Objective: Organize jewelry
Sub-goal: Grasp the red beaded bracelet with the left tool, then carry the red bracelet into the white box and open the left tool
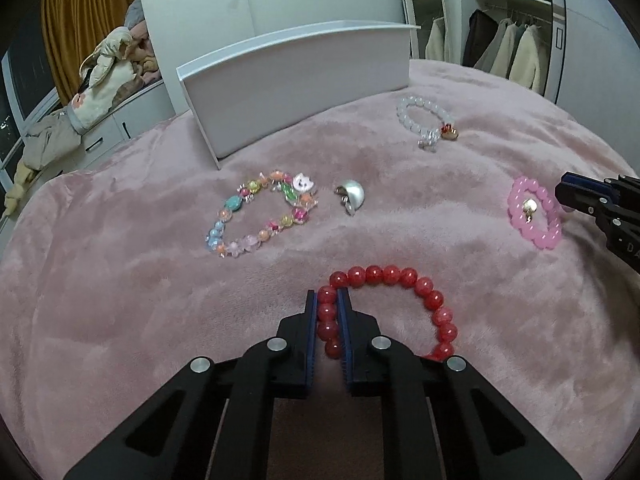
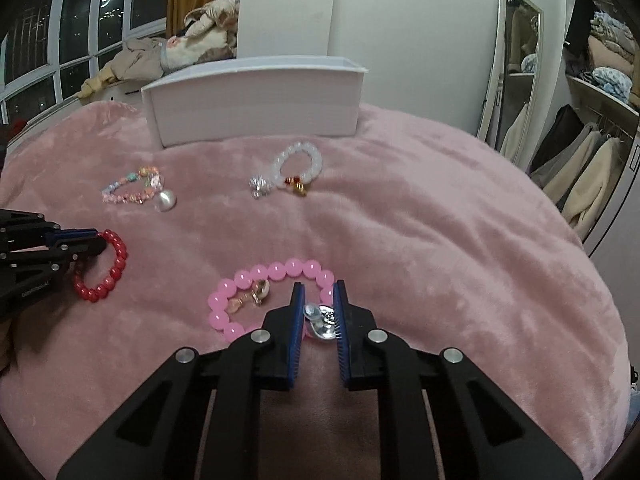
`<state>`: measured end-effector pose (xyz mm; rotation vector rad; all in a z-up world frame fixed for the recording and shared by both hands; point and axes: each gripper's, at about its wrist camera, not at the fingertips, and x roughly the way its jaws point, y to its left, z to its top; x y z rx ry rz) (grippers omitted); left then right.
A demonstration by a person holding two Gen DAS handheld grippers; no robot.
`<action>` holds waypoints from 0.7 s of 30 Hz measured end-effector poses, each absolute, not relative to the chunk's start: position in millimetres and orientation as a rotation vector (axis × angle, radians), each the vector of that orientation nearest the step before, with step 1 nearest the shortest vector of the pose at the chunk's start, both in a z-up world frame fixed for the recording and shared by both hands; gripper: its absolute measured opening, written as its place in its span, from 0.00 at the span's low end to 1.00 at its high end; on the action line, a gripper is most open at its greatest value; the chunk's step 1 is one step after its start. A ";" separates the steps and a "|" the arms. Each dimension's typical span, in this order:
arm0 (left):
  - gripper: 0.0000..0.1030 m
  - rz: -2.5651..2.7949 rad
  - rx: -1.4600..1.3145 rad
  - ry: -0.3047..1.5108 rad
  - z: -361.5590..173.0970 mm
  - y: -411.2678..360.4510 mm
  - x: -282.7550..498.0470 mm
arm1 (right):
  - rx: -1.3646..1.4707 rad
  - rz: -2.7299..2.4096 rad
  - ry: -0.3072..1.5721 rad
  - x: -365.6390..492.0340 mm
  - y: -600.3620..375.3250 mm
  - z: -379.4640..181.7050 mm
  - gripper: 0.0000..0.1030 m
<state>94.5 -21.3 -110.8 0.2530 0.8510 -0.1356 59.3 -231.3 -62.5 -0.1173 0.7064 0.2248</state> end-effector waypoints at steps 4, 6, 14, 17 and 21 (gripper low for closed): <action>0.14 -0.142 0.218 0.821 -94.0 -18.9 98.8 | -0.096 0.226 0.668 58.7 -234.4 -44.0 0.14; 0.14 -0.145 0.197 0.801 -83.3 -17.7 103.3 | -0.108 0.215 0.658 60.0 -232.6 -37.0 0.14; 0.14 -0.179 0.148 0.749 -42.6 -17.1 131.4 | -0.131 0.143 0.639 77.3 -226.1 2.4 0.14; 0.14 -0.174 0.180 0.711 -23.1 -23.2 141.7 | -0.103 0.110 0.609 87.9 -227.8 23.1 0.14; 0.14 -0.162 0.233 0.645 6.7 -25.2 154.9 | -0.103 0.081 0.572 108.8 -222.9 51.1 0.14</action>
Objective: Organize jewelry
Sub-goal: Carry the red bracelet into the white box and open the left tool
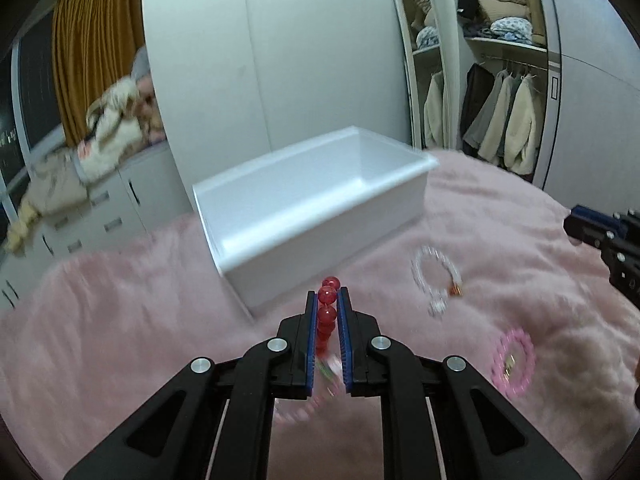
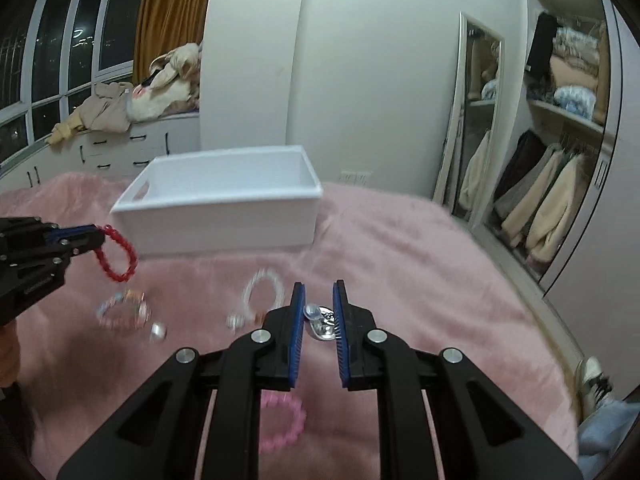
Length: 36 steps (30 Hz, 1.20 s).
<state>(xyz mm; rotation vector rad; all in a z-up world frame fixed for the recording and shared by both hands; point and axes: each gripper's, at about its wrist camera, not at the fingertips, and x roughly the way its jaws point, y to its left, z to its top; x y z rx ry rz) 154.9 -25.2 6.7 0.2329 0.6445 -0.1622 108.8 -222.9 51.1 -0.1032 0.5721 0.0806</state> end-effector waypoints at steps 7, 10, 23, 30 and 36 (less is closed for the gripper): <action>0.14 -0.125 0.184 0.595 58.9 -8.2 214.3 | -0.095 0.112 0.562 163.4 -201.9 83.8 0.14; 0.14 -0.112 0.150 0.604 65.6 3.7 250.1 | -0.042 0.136 0.573 196.1 -198.5 88.4 0.14; 0.14 -0.062 0.186 0.751 18.5 18.2 340.3 | -0.054 0.182 0.675 343.4 -156.1 62.1 0.14; 0.14 -0.048 0.145 0.821 -0.2 34.1 352.9 | -0.139 0.183 0.778 371.6 -120.9 9.2 0.15; 0.43 -0.081 0.137 0.812 2.2 32.5 345.7 | -0.048 0.151 0.669 360.0 -131.2 2.1 0.86</action>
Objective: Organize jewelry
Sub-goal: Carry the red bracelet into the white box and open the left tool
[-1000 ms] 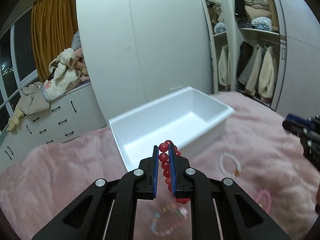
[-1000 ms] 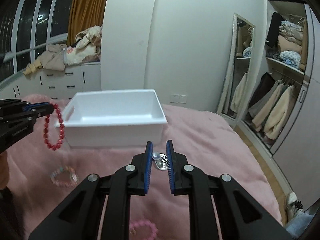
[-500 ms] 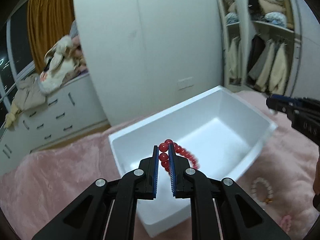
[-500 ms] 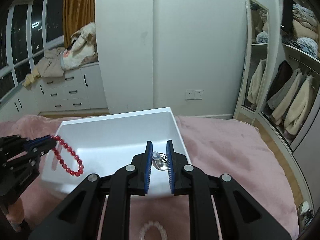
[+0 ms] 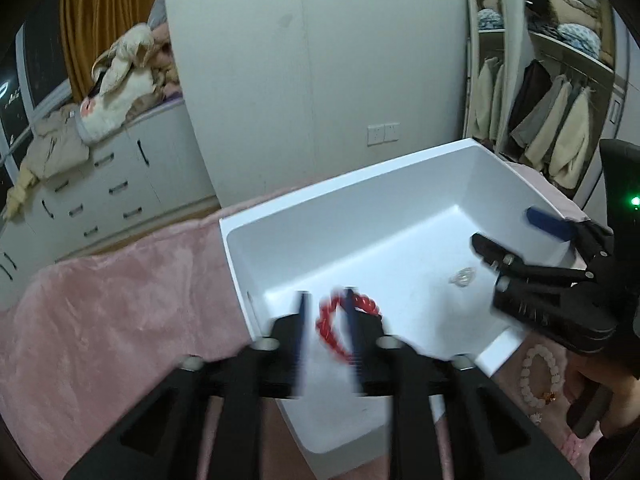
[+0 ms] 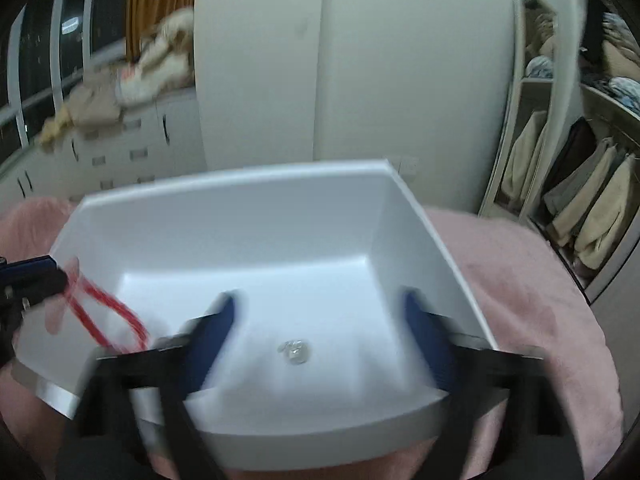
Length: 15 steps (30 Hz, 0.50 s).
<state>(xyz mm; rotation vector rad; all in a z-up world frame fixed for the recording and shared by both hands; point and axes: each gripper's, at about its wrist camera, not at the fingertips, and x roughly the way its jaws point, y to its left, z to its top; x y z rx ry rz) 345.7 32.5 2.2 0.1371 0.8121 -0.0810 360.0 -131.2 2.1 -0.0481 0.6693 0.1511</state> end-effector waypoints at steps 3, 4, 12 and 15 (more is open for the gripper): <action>0.69 -0.133 0.134 0.748 17.2 28.6 329.7 | -0.024 0.139 0.645 352.7 -139.4 4.8 0.88; 0.75 -0.144 0.132 0.729 23.9 29.1 323.4 | -0.023 0.138 0.634 350.1 -141.3 6.4 0.90; 0.92 -0.182 0.082 0.643 59.8 38.1 288.1 | -0.043 0.147 0.608 325.9 -142.4 21.6 0.96; 0.92 -0.170 0.051 0.663 66.1 43.3 282.9 | -0.053 0.149 0.607 313.9 -142.6 27.4 0.96</action>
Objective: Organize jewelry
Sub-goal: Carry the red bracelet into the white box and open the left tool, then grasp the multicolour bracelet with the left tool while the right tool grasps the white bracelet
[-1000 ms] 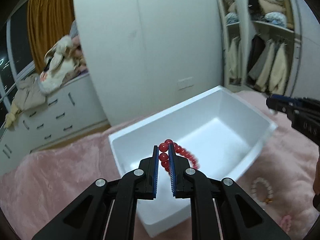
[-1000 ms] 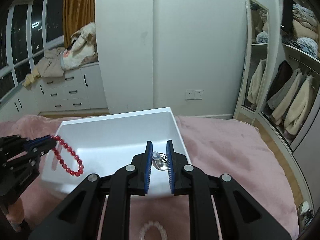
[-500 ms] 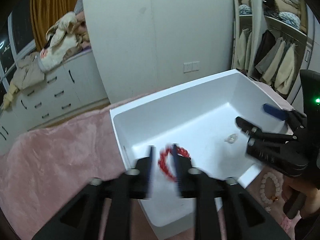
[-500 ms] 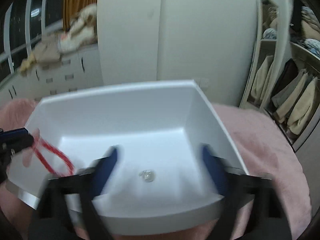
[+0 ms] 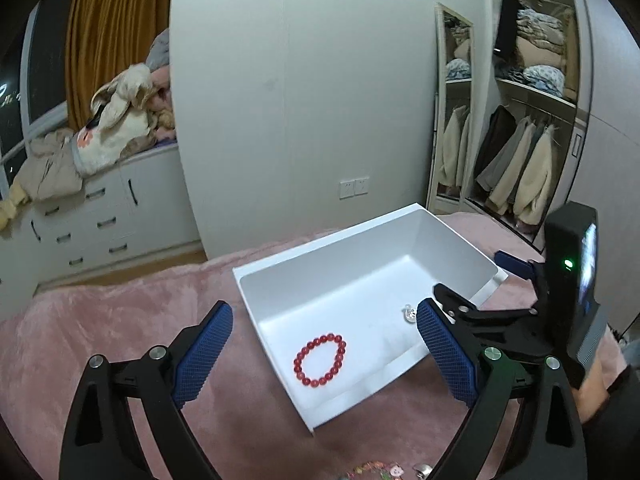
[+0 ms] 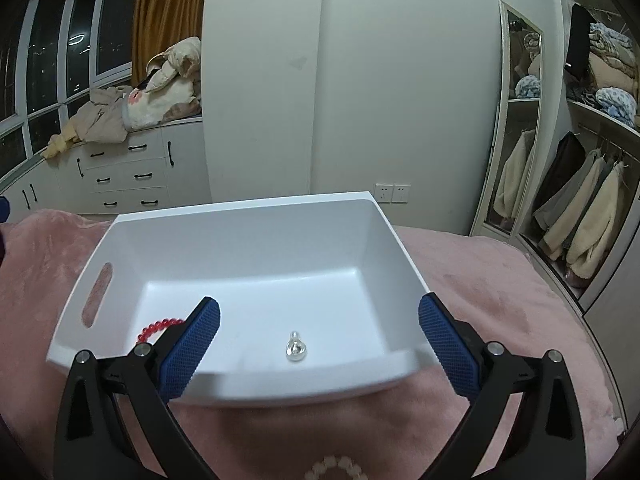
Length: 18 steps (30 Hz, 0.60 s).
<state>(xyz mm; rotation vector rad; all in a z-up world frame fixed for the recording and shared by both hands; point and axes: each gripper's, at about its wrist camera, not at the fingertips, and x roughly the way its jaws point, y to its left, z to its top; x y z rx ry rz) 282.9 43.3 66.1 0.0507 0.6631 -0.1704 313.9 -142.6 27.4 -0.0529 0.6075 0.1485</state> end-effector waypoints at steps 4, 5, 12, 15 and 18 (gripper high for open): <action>0.92 -0.183 0.037 0.651 75.3 45.2 270.2 | -0.090 0.150 0.618 291.5 -143.9 32.2 0.96; 0.91 -0.186 0.037 0.645 77.9 45.7 265.1 | -0.099 0.152 0.627 286.3 -144.4 32.2 0.96; 0.92 -0.185 0.000 0.665 78.5 59.8 254.4 | -0.163 0.163 0.714 253.2 -145.9 11.6 0.95; 0.92 -0.188 0.008 0.707 69.3 59.0 255.7 | -0.172 0.162 0.750 241.4 -148.0 -3.6 0.95; 0.92 -0.183 0.042 0.738 58.5 53.1 255.9 | -0.161 0.160 0.779 232.6 -151.1 -14.7 0.95</action>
